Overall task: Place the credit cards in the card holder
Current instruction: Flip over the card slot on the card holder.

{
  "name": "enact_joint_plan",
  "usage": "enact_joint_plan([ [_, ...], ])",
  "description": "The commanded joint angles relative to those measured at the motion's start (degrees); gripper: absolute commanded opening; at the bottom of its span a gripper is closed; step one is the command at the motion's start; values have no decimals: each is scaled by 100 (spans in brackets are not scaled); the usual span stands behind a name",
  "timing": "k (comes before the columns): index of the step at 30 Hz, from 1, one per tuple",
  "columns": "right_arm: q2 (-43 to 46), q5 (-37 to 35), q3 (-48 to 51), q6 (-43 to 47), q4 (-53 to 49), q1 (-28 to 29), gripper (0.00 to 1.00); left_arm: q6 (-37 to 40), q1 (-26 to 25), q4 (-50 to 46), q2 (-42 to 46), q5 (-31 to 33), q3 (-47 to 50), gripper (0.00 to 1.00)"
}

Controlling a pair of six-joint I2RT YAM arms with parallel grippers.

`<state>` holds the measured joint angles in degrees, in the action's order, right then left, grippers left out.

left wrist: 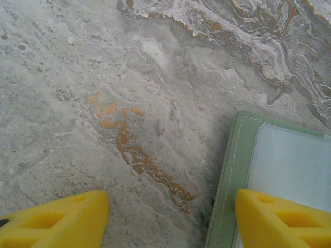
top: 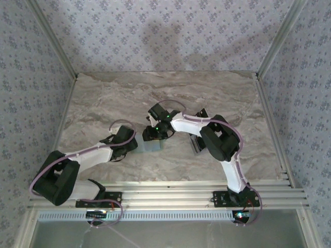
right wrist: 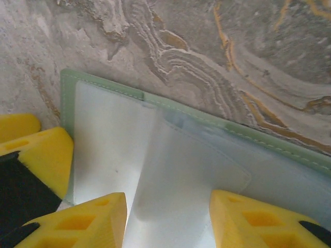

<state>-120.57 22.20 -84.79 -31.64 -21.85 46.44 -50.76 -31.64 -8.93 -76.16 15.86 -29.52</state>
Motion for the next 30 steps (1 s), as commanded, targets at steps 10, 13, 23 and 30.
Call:
enact_joint_plan([
  [10, -181, 301, 129, -644, 294, 24, 48, 277, -27, 228, 1371, -402, 597, 66],
  [13, -177, 320, 154, -711, 364, 30, 49, 368, -68, 341, 1743, -734, 791, 66],
  [23, -225, 338, 174, -824, 438, 32, 52, 581, -697, 944, 2007, -953, 1044, 66],
  [30, -230, 373, 198, -853, 479, 32, 52, 677, -804, 1268, 1736, -969, 955, 66],
])
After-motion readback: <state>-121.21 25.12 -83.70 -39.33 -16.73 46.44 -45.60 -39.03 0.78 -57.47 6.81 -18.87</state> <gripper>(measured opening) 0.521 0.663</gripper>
